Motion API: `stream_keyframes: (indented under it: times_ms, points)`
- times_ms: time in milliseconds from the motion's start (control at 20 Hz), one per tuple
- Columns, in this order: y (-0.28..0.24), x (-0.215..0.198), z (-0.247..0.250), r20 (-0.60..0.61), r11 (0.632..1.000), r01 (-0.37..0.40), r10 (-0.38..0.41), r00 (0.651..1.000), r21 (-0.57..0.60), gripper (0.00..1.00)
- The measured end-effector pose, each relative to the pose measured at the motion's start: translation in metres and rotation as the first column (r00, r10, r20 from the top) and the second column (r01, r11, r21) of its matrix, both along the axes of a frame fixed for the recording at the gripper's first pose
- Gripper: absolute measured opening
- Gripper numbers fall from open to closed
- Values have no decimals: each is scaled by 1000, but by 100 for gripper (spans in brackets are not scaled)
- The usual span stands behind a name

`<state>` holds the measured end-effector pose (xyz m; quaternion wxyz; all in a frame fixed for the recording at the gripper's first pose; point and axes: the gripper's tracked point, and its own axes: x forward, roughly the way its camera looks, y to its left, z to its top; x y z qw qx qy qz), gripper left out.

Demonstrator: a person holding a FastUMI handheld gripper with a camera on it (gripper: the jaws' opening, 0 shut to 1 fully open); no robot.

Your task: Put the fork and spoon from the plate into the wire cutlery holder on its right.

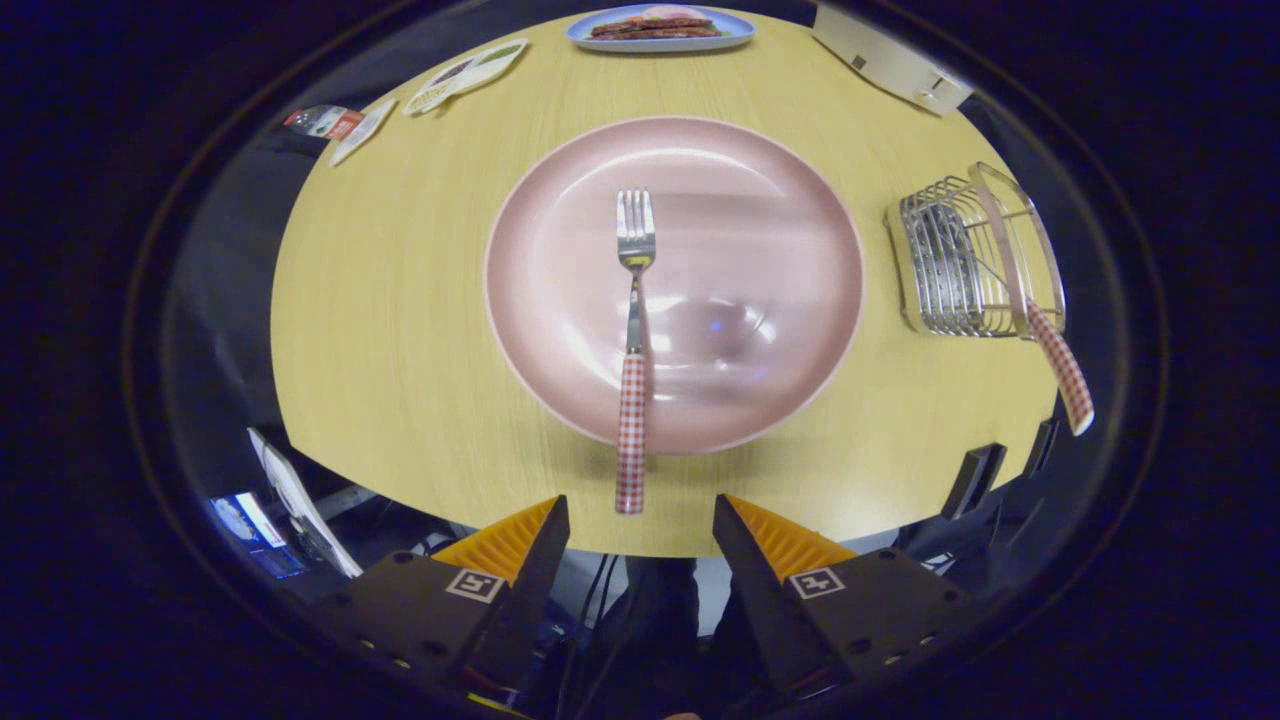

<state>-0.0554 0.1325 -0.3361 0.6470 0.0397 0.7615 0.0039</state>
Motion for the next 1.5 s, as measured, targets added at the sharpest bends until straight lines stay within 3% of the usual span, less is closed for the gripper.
stream_keyframes:
  times_ms: [300, 450, 550, 650, 700, 850, 900, 1500]
  points:
    - [0, 9, -23, 32, 998, -15, 17, 999, -59, 69]
    - [4, 8, -29, 15, 998, -21, 23, 1000, -67, 53]
    - [7, 3, -30, 6, 998, -22, 22, 1000, -65, 36]
    - [7, 3, -28, 1, 998, -16, 16, 1000, -64, 33]
    - [4, 2, -25, -4, 998, -14, 13, 1000, -62, 11]
    - [3, -1, -21, -27, 998, -20, 19, 999, -53, 12]
    - [5, -1, -14, -31, 999, -24, 22, 999, -41, 3]
    - [-33, 21, 91, 24, 1000, 2, -3, 1000, 31, 3]
